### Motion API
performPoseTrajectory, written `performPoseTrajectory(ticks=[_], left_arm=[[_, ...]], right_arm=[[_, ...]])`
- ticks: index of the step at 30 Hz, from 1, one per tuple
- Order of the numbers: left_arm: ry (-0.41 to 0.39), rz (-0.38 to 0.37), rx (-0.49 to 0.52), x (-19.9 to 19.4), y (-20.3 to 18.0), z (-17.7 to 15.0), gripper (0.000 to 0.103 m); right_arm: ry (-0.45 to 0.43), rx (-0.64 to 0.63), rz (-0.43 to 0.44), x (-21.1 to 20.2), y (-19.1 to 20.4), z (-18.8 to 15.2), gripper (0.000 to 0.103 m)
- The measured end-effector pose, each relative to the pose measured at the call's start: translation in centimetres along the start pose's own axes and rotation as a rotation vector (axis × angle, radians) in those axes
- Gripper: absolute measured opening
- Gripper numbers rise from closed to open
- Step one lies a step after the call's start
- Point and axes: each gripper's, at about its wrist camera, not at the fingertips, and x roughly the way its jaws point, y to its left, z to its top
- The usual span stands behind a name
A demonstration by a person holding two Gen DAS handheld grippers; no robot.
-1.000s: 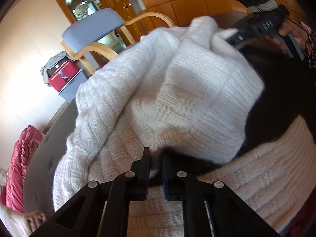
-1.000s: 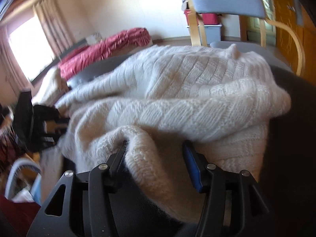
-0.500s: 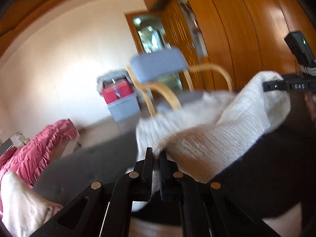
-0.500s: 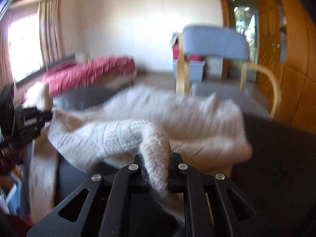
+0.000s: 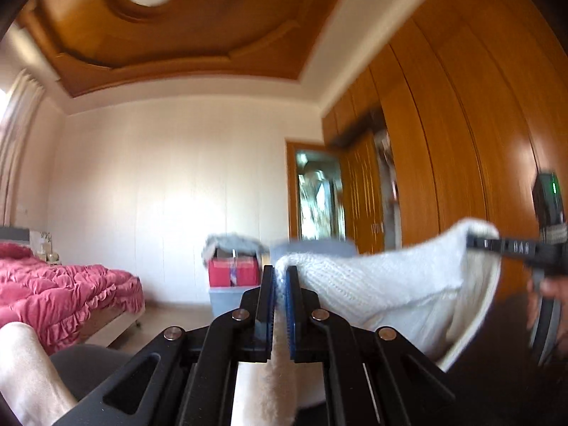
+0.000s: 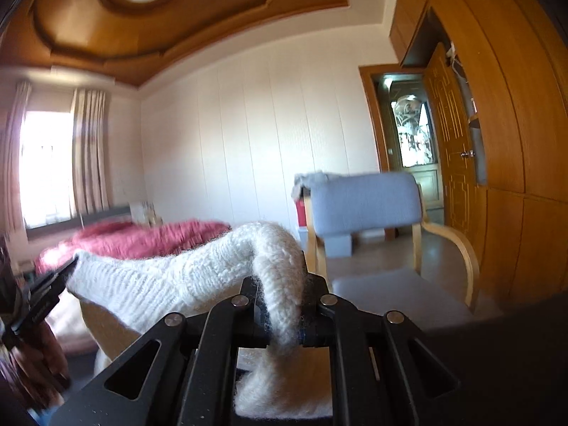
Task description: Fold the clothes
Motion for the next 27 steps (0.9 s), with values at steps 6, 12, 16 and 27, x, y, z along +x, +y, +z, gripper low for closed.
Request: performPoseTrajectory(ticks=[6,12,16,27], left_arm=[[-0.175,0.019,-0.085,-2.3,0.7,6.0,0.004],[-0.306,-0.019,-0.126,-6.1,1.4,10.7,0.000],[-0.220,-0.121,-0.087,-7.0,0.0,10.2,0.006],[0.446,-0.391,-0.084,-5.1,-4.7,-8.1,0.027]], right_arm=[[-0.154,-0.062,0.040,-3.4,2.5,5.4,0.010],[-0.257,-0.126,0.091,-6.7,5.9,9.1,0.010],[-0.320,-0.182,0.064,-9.0,6.9,10.1,0.010],[0.292,-0.267,0.104,-3.6,2.6,-2.3,0.041]])
